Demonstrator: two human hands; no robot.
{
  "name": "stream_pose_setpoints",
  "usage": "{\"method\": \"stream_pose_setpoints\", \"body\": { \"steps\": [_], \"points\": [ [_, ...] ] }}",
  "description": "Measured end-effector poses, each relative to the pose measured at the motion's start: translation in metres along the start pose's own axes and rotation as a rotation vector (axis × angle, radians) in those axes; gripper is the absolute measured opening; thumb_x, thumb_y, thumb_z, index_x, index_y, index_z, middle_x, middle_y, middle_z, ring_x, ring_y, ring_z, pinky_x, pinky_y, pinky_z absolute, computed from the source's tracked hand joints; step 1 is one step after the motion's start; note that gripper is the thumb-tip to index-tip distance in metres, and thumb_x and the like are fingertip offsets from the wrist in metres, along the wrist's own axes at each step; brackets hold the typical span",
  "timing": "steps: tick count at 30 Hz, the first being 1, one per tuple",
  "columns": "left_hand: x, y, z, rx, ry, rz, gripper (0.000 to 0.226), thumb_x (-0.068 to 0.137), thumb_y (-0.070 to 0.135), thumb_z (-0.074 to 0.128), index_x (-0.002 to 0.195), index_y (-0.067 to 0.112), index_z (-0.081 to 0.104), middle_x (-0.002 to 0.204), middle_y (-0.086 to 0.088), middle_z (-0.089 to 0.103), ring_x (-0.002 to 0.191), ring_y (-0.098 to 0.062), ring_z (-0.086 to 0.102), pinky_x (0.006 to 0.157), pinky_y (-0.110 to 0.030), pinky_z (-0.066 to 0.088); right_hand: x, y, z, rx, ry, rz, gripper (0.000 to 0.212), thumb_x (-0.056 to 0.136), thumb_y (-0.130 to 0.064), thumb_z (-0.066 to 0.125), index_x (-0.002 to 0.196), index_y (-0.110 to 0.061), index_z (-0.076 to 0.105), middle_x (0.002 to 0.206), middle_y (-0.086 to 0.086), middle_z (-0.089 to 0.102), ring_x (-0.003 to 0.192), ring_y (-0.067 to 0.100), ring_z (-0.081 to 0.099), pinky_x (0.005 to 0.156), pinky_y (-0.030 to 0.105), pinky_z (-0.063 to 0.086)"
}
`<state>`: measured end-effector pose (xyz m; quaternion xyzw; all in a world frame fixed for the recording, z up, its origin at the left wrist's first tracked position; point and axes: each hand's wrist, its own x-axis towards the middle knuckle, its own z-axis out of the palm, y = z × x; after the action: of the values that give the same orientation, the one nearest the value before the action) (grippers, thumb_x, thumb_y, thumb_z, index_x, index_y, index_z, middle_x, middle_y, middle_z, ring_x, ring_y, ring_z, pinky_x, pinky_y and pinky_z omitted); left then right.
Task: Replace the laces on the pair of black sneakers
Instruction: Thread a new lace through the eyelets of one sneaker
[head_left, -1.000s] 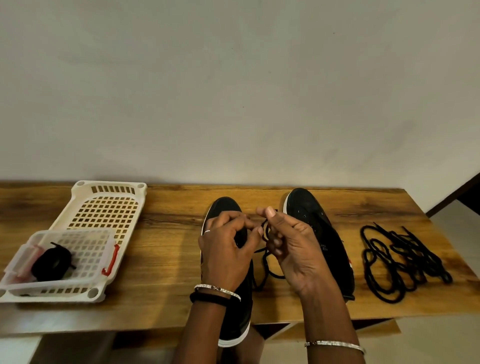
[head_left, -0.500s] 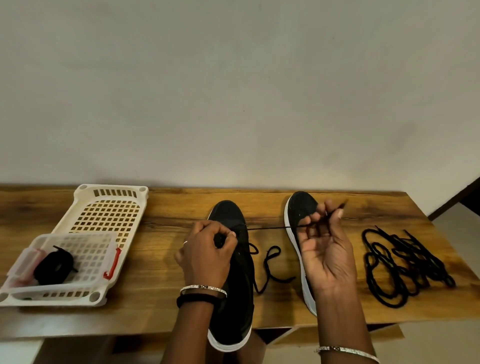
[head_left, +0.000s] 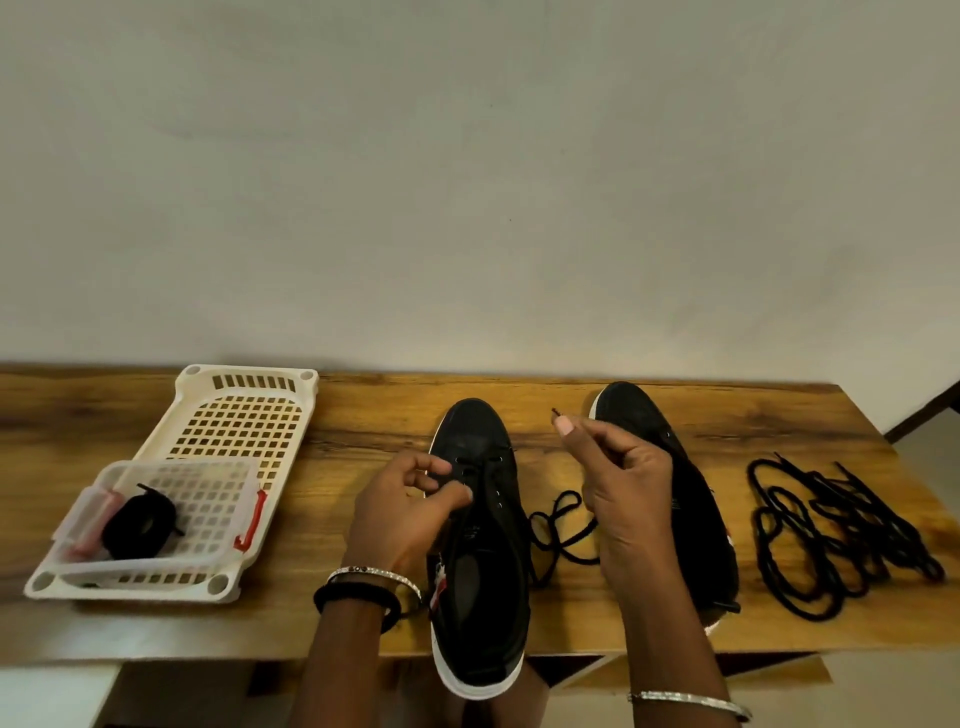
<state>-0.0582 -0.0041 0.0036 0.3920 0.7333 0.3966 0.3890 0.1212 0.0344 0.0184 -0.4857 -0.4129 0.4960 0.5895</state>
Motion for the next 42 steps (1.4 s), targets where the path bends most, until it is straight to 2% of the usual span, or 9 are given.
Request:
{"method": "stream_pose_setpoints", "body": {
  "steps": [4,7,10,13,20,31,37,40,42],
  "points": [
    [-0.001,0.001,0.002,0.102,-0.090,0.106,0.035,0.072,0.027,0.084,0.099,0.035,0.064,0.094,0.007,0.061,0.068,-0.008,0.054,0.061,-0.022,0.043,-0.002,0.008,0.016,-0.168,-0.137,-0.059,0.011,0.088,-0.012,0.076,0.098,-0.011,0.080,0.092,-0.004,0.079,0.093,0.006,0.073,0.078,0.017,0.055],
    [0.001,-0.001,0.001,0.152,-0.092,0.156,0.037,0.073,0.020,0.081,0.103,0.031,0.063,0.093,0.007,0.061,0.064,-0.007,0.055,0.056,-0.017,0.041,-0.003,0.021,0.021,-0.427,-0.235,-0.114,0.010,0.089,-0.018,0.076,0.096,-0.020,0.081,0.091,-0.009,0.077,0.091,0.002,0.070,0.081,0.021,0.056],
    [0.001,-0.005,0.001,0.274,-0.106,0.179,0.042,0.070,0.024,0.081,0.106,0.032,0.061,0.093,0.010,0.059,0.070,-0.007,0.056,0.059,-0.020,0.042,-0.003,0.028,0.023,-0.616,-0.255,-0.154,0.011,0.088,-0.020,0.076,0.094,-0.028,0.081,0.090,-0.017,0.074,0.089,-0.007,0.064,0.074,0.009,0.048],
    [0.000,-0.004,0.005,0.344,-0.050,0.216,0.037,0.071,0.029,0.080,0.105,0.030,0.065,0.090,0.012,0.060,0.071,-0.006,0.057,0.062,-0.024,0.048,-0.003,0.031,0.024,-0.622,-0.271,-0.112,0.012,0.088,-0.019,0.077,0.097,-0.027,0.081,0.088,-0.020,0.073,0.086,-0.010,0.065,0.073,0.007,0.048],
    [0.002,-0.005,0.006,0.248,0.061,0.171,0.019,0.082,0.028,0.074,0.100,0.031,0.077,0.084,0.014,0.073,0.077,0.002,0.067,0.069,-0.023,0.056,-0.001,0.043,0.028,-0.683,-0.189,-0.043,0.005,0.084,-0.020,0.081,0.086,-0.024,0.078,0.080,-0.011,0.074,0.077,0.002,0.069,0.074,0.029,0.061],
    [0.005,-0.010,0.001,0.025,0.028,0.024,0.021,0.076,0.019,0.081,0.077,0.040,0.076,0.069,0.018,0.073,0.074,-0.001,0.069,0.077,-0.032,0.060,-0.004,0.048,0.037,-0.816,-0.282,-0.108,0.009,0.088,-0.015,0.073,0.084,-0.023,0.075,0.080,-0.011,0.071,0.075,0.001,0.065,0.069,0.022,0.056],
    [0.006,-0.009,0.000,0.038,0.016,0.030,0.023,0.076,0.020,0.081,0.075,0.041,0.074,0.067,0.019,0.072,0.072,0.001,0.069,0.074,-0.028,0.059,-0.004,0.050,0.038,-0.801,-0.309,-0.071,0.007,0.089,-0.018,0.074,0.085,-0.024,0.076,0.083,-0.012,0.071,0.078,0.001,0.065,0.073,0.029,0.058],
    [0.007,-0.012,0.001,0.062,0.010,0.045,0.016,0.077,0.023,0.080,0.086,0.036,0.077,0.068,0.019,0.071,0.071,0.003,0.067,0.069,-0.021,0.055,-0.005,0.051,0.039,-0.792,-0.309,-0.073,0.008,0.088,-0.018,0.074,0.085,-0.026,0.076,0.083,-0.012,0.071,0.079,0.001,0.066,0.074,0.030,0.059],
    [0.008,-0.013,0.001,0.061,0.009,0.053,0.008,0.080,0.032,0.079,0.088,0.035,0.078,0.072,0.016,0.072,0.073,0.000,0.068,0.070,-0.025,0.057,-0.007,0.050,0.040,-0.789,-0.291,-0.084,0.008,0.089,-0.018,0.075,0.086,-0.025,0.077,0.083,-0.013,0.071,0.079,0.000,0.066,0.074,0.029,0.058]
  ]
}}
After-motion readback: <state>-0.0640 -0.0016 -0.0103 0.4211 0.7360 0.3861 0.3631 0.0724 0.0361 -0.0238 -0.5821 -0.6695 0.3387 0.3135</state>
